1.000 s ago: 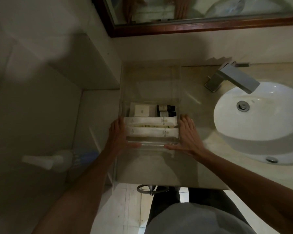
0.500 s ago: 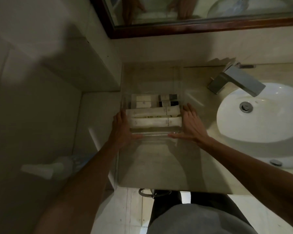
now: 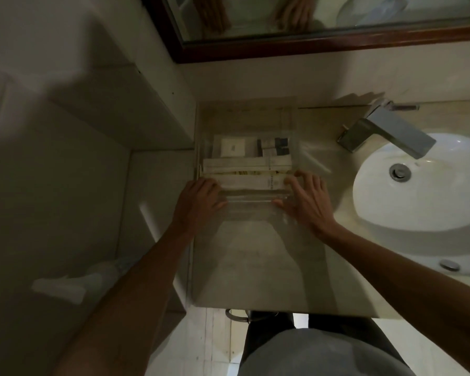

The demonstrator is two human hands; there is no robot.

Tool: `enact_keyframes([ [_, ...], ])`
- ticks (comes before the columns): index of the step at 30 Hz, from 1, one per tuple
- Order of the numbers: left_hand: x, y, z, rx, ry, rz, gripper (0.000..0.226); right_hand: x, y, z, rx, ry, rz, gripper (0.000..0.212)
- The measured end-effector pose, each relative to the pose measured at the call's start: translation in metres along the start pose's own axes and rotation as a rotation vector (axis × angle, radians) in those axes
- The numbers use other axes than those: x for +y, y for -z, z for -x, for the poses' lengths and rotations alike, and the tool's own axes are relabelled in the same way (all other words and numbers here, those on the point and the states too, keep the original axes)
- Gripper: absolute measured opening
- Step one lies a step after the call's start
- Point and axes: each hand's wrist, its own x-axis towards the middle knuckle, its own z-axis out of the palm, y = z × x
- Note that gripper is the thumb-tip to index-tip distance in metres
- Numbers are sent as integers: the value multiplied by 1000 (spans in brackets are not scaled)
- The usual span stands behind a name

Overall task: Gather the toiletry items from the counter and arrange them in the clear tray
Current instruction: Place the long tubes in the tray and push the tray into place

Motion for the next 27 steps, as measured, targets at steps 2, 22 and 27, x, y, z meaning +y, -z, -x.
enact_keyframes([
  [2,-1,2,-10,0,2,-31,27,4,1,-11,-5,-17,31,65],
  [22,-17,8,-75,-66,182,-10,37,4,10,-74,127,-108,-50,74],
  [27,-13,4,-75,-87,206,-17,39,7,12,-77,97,-123,-69,82],
])
